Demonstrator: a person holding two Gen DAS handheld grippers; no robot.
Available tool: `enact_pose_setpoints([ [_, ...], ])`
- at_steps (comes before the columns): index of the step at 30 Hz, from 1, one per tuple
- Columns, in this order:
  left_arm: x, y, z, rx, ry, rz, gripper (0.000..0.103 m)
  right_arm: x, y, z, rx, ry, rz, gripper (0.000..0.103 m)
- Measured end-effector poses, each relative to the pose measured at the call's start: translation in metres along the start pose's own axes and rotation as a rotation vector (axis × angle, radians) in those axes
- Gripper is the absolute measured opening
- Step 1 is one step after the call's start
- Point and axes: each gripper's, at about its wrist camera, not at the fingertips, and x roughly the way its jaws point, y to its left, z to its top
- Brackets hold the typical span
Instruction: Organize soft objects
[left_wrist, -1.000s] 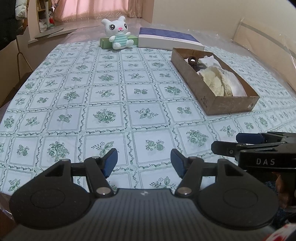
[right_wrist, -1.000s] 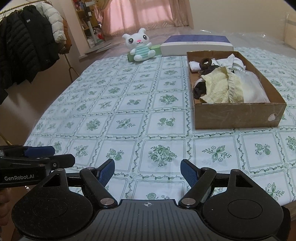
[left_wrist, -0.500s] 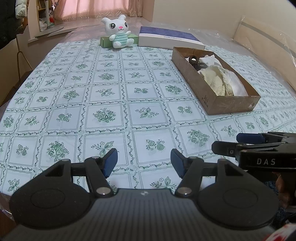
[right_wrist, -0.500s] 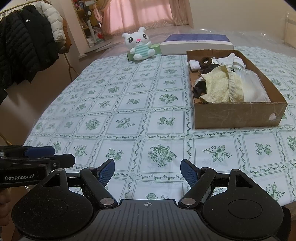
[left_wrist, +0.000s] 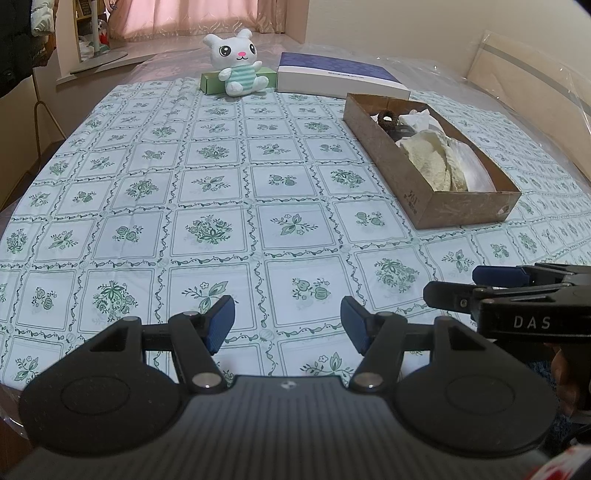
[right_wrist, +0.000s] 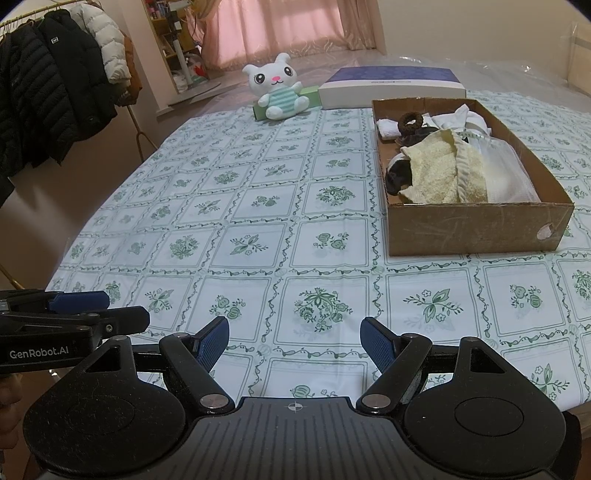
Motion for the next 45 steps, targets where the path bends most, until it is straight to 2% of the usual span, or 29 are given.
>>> enact_pose_setpoints([
  [45,0.0042,0.0003,-0.0015,-0.002,0.004,0.0,0.061,0.0017,-0.0028,-0.0015,0.004,0.003,-0.001,0.078],
])
